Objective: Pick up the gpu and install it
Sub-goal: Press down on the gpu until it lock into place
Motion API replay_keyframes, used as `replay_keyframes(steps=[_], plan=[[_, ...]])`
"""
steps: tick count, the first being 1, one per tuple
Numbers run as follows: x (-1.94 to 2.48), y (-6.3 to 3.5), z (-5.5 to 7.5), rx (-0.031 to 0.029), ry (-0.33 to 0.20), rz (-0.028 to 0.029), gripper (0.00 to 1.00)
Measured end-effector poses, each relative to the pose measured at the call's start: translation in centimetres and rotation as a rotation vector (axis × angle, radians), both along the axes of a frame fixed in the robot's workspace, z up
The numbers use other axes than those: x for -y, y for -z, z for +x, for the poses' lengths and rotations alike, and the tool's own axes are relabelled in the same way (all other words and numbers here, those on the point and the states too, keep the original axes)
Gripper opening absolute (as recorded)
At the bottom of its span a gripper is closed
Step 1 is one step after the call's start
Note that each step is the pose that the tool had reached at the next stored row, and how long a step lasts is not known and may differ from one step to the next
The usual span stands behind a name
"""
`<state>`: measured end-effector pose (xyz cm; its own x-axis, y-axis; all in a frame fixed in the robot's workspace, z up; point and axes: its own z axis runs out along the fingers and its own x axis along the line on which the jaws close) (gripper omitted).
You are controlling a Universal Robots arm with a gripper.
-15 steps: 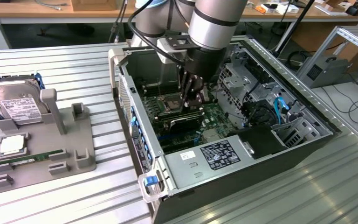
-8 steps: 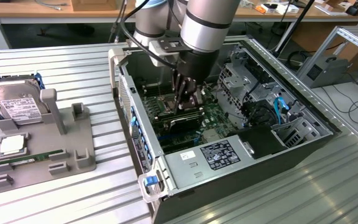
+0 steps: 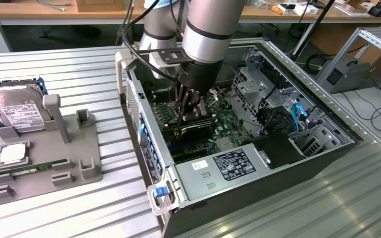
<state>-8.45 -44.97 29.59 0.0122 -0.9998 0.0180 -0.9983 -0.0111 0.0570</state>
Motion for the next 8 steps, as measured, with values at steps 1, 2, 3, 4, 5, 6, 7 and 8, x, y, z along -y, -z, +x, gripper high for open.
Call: replay_keyframes(steps=[1,2,3,4,5,6,7,8], plan=[[-0.17,0.23,0.0,0.0,-0.005,0.0001,0.11],[-0.27,0.54,-0.1,0.0001,-0.015,0.0002,0.11],[-0.28,0.75,-0.3,0.0,-0.025,0.0,0.11],[-0.29,0.96,-0.5,0.0,-0.034,0.0002,0.11],[-0.29,1.02,-0.5,0.0001,-0.036,0.0001,0.11],[-0.29,1.09,-0.5,0.0,-0.038,0.0001,0.11],[-0.29,1.19,-0.6,0.0,-0.039,0.0001,0.11],[-0.29,1.27,-0.6,0.0,-0.04,0.0001,0.11]])
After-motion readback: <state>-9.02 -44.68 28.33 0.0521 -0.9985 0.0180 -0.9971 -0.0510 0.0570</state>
